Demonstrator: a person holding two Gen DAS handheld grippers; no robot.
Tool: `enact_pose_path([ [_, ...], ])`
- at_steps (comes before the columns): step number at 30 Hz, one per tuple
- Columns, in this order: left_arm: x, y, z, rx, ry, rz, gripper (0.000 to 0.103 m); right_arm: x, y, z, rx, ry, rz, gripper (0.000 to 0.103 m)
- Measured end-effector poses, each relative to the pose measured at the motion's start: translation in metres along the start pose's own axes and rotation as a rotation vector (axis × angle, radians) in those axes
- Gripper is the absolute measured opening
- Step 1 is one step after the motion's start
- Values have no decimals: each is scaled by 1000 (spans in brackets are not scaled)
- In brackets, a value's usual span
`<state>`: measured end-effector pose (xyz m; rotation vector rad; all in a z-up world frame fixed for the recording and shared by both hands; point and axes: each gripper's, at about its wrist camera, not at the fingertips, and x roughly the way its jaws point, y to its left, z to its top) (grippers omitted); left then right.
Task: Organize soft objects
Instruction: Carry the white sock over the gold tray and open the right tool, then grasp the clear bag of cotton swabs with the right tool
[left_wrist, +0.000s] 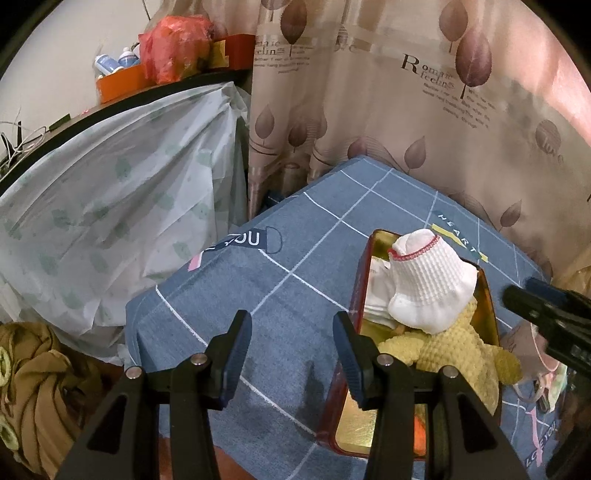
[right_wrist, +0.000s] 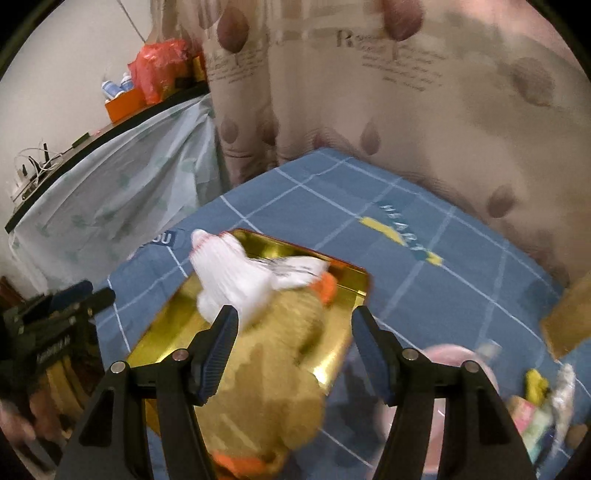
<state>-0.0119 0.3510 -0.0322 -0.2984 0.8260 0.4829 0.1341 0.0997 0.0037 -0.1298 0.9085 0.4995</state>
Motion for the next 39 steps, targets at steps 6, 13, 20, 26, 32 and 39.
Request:
enact_pose_path([
  [6,-1,-2,-1,10,-1,10,47,-40,-49,-30,62,-34,-87,61],
  [13,-2,-5,-4,22,0,10,47,-79,-142,-74,190,-30,-252,61],
  [20,-4,-12,-6,40,4,6,47,-97,-213,-110,254,6,-354,61],
  [26,-7,-29,-8,99,3,33,47,-94,-245,-128,245,30,-346,61],
  [32,-17,-54,-12,160,8,-26,47,-77,-255,-122,205,20,-300,61],
  [39,-27,-103,-18,253,40,-118,47,-56,-271,-114,155,12,-244,61],
])
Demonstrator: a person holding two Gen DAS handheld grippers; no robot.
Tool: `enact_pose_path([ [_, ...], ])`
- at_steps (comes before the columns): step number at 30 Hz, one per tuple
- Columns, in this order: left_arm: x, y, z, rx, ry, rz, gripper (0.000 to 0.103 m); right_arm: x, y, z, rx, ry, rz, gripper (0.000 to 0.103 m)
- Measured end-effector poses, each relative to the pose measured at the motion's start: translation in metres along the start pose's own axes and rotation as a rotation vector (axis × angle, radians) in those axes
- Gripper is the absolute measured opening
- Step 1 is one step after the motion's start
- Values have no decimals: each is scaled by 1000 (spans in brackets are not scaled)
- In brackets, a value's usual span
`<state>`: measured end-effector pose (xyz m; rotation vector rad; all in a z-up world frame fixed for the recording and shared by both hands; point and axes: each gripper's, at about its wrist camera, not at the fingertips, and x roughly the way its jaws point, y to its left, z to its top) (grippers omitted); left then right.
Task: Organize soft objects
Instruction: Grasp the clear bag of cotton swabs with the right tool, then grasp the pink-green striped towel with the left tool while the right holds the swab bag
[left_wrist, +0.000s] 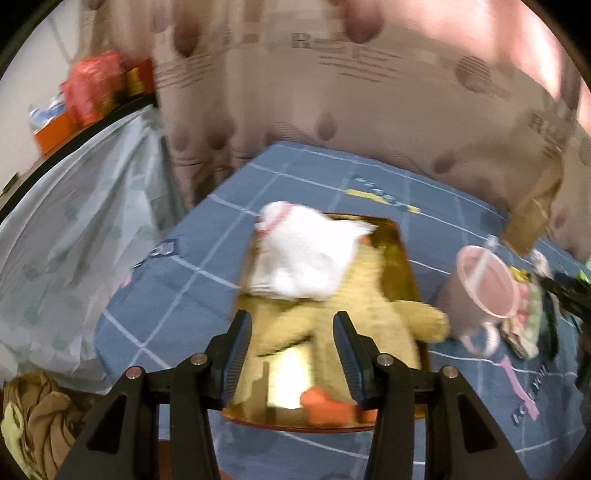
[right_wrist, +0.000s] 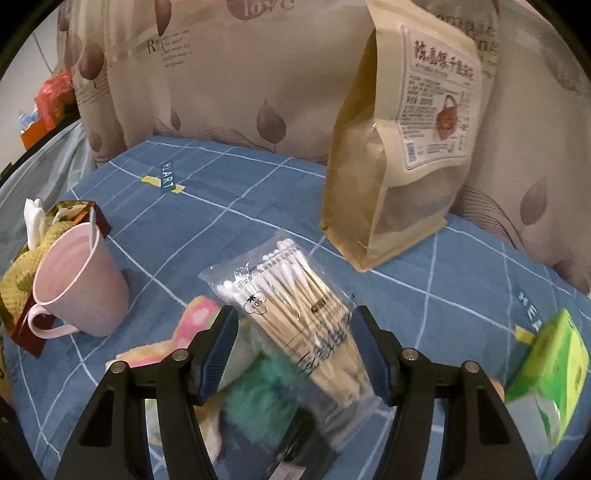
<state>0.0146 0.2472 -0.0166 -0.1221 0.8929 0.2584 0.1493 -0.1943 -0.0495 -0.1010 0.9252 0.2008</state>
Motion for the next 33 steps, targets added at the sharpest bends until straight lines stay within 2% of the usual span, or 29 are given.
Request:
enact_pose_path([
  [5,-2,-43,8,87,6,-61,47,18,-13,2,8,8,49,61],
  [7,-3,-61,9,119,12,-81,47,19,-17,1,29,-3,79,57],
  [10,-1,-89,11,169,20,-110,47,16,-21,0,51,-24,101,46],
  [12,0,-105,12,195,24,-132,47,12,-22,-1,55,-40,103,33],
  [16,-2,-137,11,249,27,-184,47,4,-25,-2,69,-60,109,26],
  [21,-8,-174,7,314,23,-251,47,-18,-30,-1,103,-104,83,20],
  [26,-8,-204,3,347,37,-312,47,-51,-36,-11,141,-139,29,18],
  [30,-7,-230,-4,379,56,-356,47,-70,-43,-31,175,-122,-27,18],
  [33,-3,-250,-12,415,67,-380,47,-80,-50,-53,205,-89,-100,18],
])
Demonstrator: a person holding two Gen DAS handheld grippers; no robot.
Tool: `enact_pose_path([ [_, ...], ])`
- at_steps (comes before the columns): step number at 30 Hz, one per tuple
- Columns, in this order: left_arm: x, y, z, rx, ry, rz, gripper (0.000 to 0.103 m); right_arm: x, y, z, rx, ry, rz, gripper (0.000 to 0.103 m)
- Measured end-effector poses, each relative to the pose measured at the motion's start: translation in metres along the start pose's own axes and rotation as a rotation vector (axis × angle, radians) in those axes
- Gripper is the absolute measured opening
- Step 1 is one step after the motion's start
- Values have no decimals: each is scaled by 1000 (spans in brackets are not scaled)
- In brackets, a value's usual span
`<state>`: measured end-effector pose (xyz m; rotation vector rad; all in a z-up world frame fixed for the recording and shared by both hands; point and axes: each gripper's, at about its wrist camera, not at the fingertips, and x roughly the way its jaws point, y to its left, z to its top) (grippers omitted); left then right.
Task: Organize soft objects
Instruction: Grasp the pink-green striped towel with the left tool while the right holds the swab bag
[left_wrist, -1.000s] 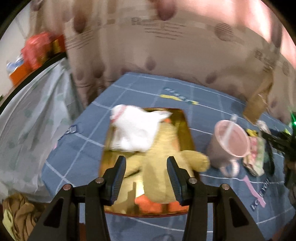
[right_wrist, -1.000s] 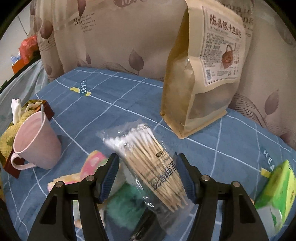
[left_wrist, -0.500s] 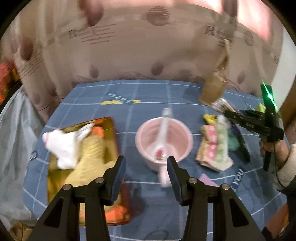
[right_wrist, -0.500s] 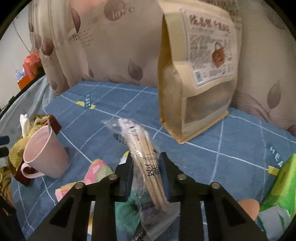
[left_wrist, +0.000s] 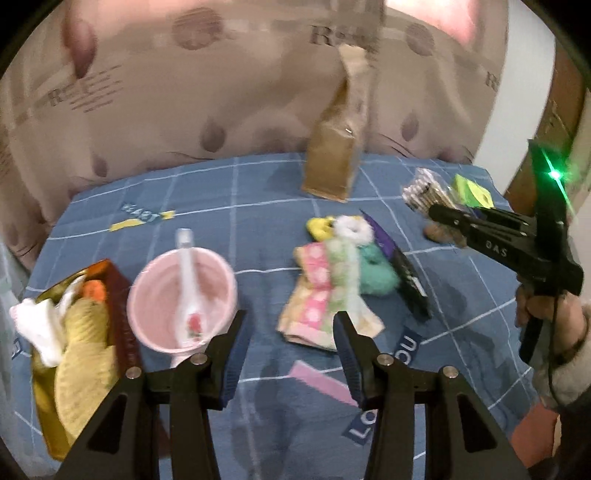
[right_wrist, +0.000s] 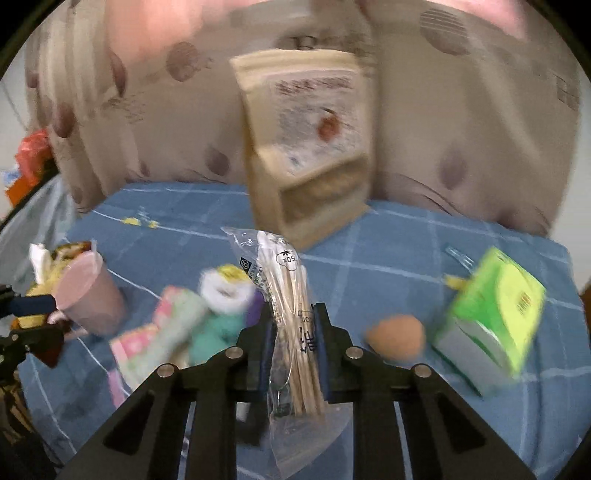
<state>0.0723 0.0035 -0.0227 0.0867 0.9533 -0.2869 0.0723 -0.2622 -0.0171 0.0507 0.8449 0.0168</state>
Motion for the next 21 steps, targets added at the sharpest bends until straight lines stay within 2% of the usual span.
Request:
enact_pose_path([
  [7,35,-28,2,48,51,-43,47,-7,-34,-37,80,53,-117,18],
  [13,68,-42,8,74,92,-41,47,2,-49,-55,164,64,-80,18],
  [21,103,-40,15,54,142,12,47,14,-44,-74,186,57,-49,18],
])
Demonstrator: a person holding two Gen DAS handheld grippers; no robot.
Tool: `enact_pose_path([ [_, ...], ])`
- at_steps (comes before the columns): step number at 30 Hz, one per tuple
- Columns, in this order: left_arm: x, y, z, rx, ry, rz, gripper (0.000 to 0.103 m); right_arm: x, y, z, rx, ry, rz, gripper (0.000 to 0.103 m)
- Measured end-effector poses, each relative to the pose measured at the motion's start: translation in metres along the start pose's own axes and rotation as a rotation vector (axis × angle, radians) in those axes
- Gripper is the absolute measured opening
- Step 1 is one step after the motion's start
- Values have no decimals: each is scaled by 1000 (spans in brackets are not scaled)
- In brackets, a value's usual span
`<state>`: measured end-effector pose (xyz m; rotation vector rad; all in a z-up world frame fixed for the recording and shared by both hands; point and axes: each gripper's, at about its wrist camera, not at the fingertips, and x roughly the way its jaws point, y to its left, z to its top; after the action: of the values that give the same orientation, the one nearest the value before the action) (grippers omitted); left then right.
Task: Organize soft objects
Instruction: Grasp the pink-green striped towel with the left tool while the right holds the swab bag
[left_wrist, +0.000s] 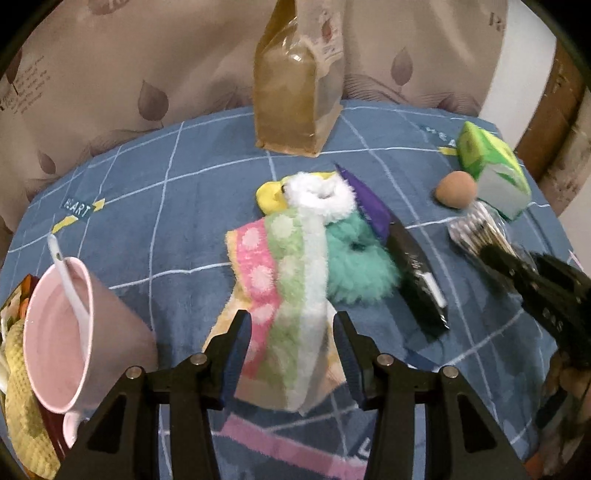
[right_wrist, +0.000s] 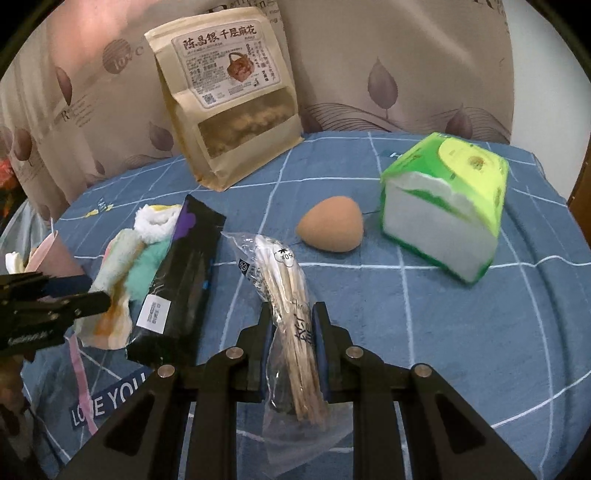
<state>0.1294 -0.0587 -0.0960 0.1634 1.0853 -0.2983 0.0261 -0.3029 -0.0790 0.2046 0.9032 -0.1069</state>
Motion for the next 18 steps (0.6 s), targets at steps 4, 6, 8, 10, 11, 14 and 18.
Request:
enact_pose_path([
  [4,9,4,3,-24,10,5,47,2,1,-4,-12,-16,3,18],
  [6,11,5,4,-33,0,6,44,4,0,-6,-9,-16,8,19],
  [8,13,5,4,-37,4,-10,29,5,-1,-7,0,-21,15,19],
  [10,12,3,5,-32,-5,-5,20,5,-1,-7,0,-21,16,19],
  [11,11,2,5,-23,-8,1,20,5,-2,-7,2,-20,18,19],
  [14,8,-1,5,3,-13,19,17,5,-2,-7,2,-19,18,19],
  [18,0,2,4,-4,-21,8,17,5,-2,-8,3,-17,20,20],
])
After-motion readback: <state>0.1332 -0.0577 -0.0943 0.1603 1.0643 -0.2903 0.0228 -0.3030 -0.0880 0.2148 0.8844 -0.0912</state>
